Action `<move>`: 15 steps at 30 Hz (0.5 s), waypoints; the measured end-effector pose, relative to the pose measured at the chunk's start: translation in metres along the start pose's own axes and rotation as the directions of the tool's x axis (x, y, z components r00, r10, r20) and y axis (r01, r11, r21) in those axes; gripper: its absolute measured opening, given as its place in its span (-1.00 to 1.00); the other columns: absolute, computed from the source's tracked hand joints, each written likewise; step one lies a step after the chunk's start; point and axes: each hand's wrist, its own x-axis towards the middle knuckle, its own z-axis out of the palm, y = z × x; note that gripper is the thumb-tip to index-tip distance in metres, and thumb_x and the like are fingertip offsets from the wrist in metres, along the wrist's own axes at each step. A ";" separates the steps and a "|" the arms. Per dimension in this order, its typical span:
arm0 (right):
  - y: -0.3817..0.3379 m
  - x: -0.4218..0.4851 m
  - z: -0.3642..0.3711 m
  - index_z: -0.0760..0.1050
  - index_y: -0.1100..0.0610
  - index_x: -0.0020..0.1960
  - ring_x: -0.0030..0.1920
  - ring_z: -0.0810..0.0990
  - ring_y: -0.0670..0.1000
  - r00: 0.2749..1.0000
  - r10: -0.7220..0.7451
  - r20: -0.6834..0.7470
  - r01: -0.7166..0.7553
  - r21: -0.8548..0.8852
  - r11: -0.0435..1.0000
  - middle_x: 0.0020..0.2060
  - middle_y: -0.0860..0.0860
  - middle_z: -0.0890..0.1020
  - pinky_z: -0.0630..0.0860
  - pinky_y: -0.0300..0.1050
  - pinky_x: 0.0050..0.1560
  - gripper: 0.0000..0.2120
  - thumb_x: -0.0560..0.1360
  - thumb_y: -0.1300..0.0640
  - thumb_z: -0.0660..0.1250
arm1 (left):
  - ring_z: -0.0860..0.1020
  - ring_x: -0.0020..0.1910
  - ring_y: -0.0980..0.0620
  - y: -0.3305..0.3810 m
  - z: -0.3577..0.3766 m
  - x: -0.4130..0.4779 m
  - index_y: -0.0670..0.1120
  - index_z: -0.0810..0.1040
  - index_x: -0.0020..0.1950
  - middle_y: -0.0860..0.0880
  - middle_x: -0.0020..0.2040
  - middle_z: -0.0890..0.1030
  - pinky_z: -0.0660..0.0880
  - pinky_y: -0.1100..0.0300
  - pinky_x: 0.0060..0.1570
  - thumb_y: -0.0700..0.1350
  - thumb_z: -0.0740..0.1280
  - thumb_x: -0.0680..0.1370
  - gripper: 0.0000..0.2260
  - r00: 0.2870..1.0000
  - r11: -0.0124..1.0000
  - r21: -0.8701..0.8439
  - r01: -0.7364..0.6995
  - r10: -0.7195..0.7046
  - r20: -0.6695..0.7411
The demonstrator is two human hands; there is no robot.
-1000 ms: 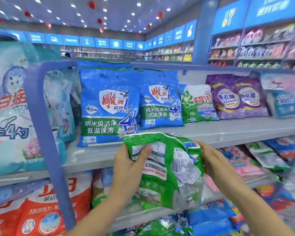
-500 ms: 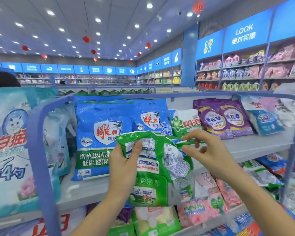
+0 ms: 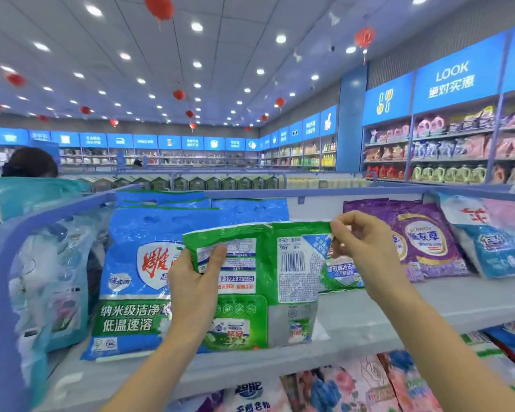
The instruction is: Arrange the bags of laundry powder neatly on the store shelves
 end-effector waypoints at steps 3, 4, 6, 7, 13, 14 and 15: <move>0.031 0.010 -0.010 0.38 0.15 -0.20 -0.51 0.33 -0.08 0.949 0.308 0.071 -0.313 0.087 0.946 -0.36 0.04 0.39 0.33 -0.23 -0.56 -0.75 0.59 0.04 0.16 | 0.47 -0.34 0.32 -0.003 0.017 0.007 0.02 0.48 -0.22 0.09 -0.28 0.53 0.37 0.44 -0.32 0.00 0.32 0.47 -0.90 0.995 0.998 0.007 -0.062 0.063 -0.080; 0.044 0.012 -0.014 0.36 0.13 -0.19 -0.52 0.30 -0.06 0.892 0.432 0.136 -0.444 0.080 0.892 -0.37 0.03 0.35 0.28 -0.25 -0.55 -0.70 0.59 -0.06 0.12 | 0.50 -0.33 0.33 -0.004 0.023 0.009 0.07 0.47 -0.22 0.16 -0.29 0.55 0.38 0.48 -0.33 0.03 0.33 0.45 -0.91 0.989 0.996 -0.022 -0.085 0.082 -0.124; 0.070 0.015 -0.019 0.37 0.13 -0.12 -0.54 0.30 -0.04 0.714 0.627 0.311 -0.661 0.007 0.750 -0.38 0.04 0.37 0.30 -0.26 -0.52 -0.54 0.52 -0.27 0.05 | 0.53 -0.30 0.37 -0.005 0.034 0.012 0.12 0.46 -0.25 0.27 -0.35 0.60 0.38 0.53 -0.33 0.06 0.38 0.46 -0.86 0.970 0.986 -0.034 -0.162 0.152 -0.192; 0.083 0.018 -0.019 0.39 0.15 -0.04 -0.54 0.35 -0.02 0.614 0.679 0.403 -0.723 -0.057 0.688 -0.36 0.07 0.43 0.35 -0.25 -0.51 -0.43 0.47 -0.36 0.00 | 0.53 -0.28 0.43 -0.005 0.040 0.011 0.09 0.47 -0.29 0.39 -0.33 0.58 0.38 0.55 -0.31 0.09 0.37 0.44 -0.83 0.955 0.973 -0.023 -0.228 0.219 -0.201; 0.121 0.035 -0.014 0.62 0.21 -0.01 -0.39 0.64 0.07 0.251 0.655 0.713 -0.824 -0.198 0.531 -0.23 0.18 0.66 0.58 -0.08 -0.34 -0.42 0.58 -0.12 -0.07 | 0.49 -0.32 0.33 -0.011 0.064 0.003 -0.01 0.45 -0.24 0.30 -0.26 0.54 0.36 0.48 -0.33 0.19 0.26 0.52 -0.71 0.784 0.782 -0.062 -0.620 0.619 -0.035; 0.125 0.040 -0.014 0.67 0.19 -0.17 -0.41 0.64 0.08 0.265 0.640 0.721 -0.840 -0.152 0.520 -0.27 0.17 0.67 0.59 -0.08 -0.37 -0.43 0.58 -0.06 -0.04 | 0.48 -0.36 0.21 -0.015 0.065 0.002 0.01 0.44 -0.22 0.17 -0.28 0.53 0.38 0.37 -0.37 0.15 0.27 0.53 -0.75 0.748 0.743 -0.104 -0.661 0.664 -0.005; 0.128 0.045 -0.015 0.68 0.19 -0.28 -0.42 0.65 0.08 0.299 0.627 0.720 -0.839 -0.115 0.533 -0.31 0.15 0.68 0.59 -0.08 -0.40 -0.44 0.59 0.01 -0.02 | 0.46 -0.41 0.09 -0.019 0.066 0.002 0.00 0.44 -0.22 0.07 -0.31 0.50 0.38 0.25 -0.41 0.14 0.27 0.53 -0.75 0.724 0.720 -0.126 -0.682 0.690 0.025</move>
